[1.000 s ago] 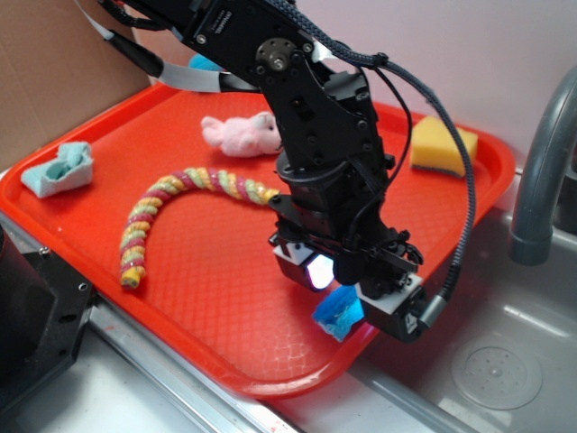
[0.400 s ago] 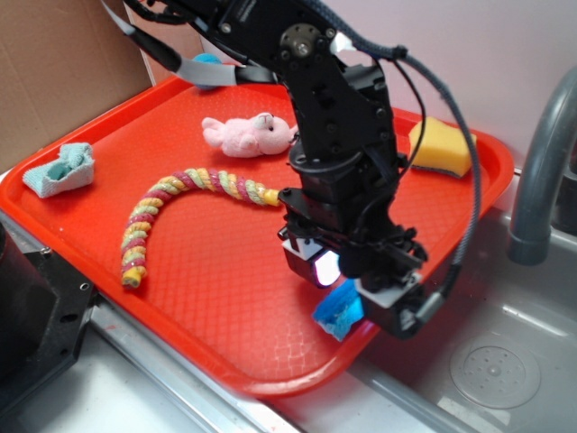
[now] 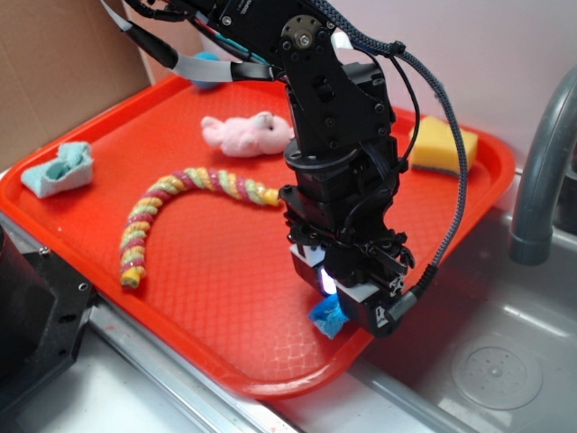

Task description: Grab the blue sponge.

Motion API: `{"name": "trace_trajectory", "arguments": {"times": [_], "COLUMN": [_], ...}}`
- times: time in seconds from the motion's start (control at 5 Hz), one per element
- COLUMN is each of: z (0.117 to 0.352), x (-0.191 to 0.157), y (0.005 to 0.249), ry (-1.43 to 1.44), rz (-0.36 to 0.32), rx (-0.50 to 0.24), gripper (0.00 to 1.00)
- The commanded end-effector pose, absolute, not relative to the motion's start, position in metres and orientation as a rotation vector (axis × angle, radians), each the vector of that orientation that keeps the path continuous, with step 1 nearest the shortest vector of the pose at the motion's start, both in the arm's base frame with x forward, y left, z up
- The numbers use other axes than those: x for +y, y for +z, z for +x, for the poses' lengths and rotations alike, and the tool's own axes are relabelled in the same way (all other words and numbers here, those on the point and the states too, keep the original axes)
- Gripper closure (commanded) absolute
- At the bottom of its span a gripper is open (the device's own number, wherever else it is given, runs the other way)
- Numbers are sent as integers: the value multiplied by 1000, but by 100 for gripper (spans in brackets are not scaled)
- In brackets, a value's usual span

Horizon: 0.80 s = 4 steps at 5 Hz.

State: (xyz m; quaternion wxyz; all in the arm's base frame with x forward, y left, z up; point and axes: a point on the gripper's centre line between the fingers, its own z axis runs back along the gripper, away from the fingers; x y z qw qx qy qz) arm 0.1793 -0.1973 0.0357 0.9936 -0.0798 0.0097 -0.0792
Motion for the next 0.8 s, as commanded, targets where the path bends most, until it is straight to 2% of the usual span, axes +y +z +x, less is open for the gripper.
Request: {"name": "trace_trajectory", "arguments": {"times": [0.0,0.2,0.4,0.6], "z": [187,191,175,187], "x": [-193,-168,-148,-156], "y": [93,118,125,111], "ry": [-178,-119,-79,-169], "rz": [-174,-120,-123,-202], "rx": [-121,-273,-327,-348], "gripper": [100,100,100,0]}}
